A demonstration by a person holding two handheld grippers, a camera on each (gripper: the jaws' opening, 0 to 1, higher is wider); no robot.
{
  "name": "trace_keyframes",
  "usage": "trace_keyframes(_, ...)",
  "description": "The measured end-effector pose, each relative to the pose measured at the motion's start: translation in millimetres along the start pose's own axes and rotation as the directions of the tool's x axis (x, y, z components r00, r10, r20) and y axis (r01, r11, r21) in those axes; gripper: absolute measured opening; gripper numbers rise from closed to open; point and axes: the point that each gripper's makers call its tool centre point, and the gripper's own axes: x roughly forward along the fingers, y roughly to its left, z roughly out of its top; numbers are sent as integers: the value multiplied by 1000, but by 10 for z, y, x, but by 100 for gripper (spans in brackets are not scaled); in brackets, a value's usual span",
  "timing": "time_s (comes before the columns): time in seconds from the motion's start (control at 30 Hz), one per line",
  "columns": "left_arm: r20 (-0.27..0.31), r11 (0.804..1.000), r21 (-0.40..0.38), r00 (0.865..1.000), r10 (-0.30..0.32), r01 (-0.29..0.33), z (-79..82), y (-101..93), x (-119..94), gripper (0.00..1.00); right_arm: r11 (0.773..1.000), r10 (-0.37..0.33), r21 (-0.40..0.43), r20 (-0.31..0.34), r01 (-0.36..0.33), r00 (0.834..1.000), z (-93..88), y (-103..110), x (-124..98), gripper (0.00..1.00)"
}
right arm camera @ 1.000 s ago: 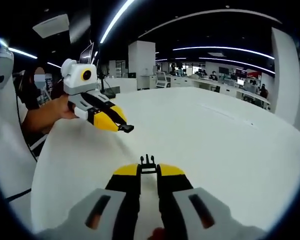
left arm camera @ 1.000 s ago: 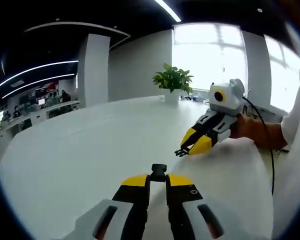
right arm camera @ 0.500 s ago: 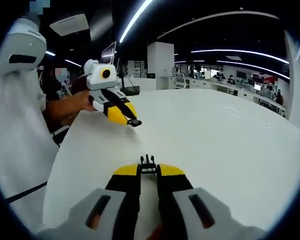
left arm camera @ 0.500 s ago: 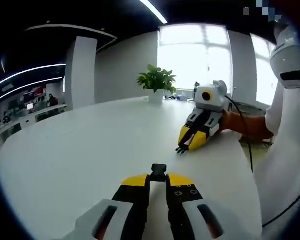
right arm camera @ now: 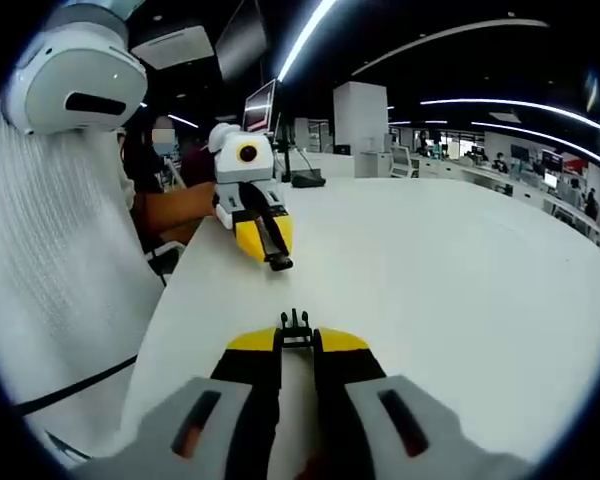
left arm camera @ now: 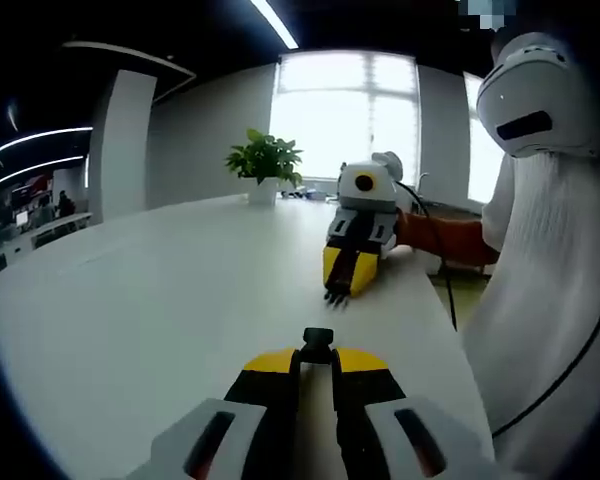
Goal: Snap the two parts of the plastic buckle together until the buckle closes and remains connected.
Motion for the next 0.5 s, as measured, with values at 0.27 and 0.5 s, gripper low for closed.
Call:
trace_keyframes(0.27, 25, 997, 30, 997, -72, 72, 34, -173, -22, 12, 999, 52, -14, 5, -52, 999, 4, 130, 1, 13)
trace_keyframes(0.5, 9, 996, 32, 996, -89, 89, 0, -223, -32, 12, 996, 86, -18, -3, -86, 996, 8, 227, 28, 13)
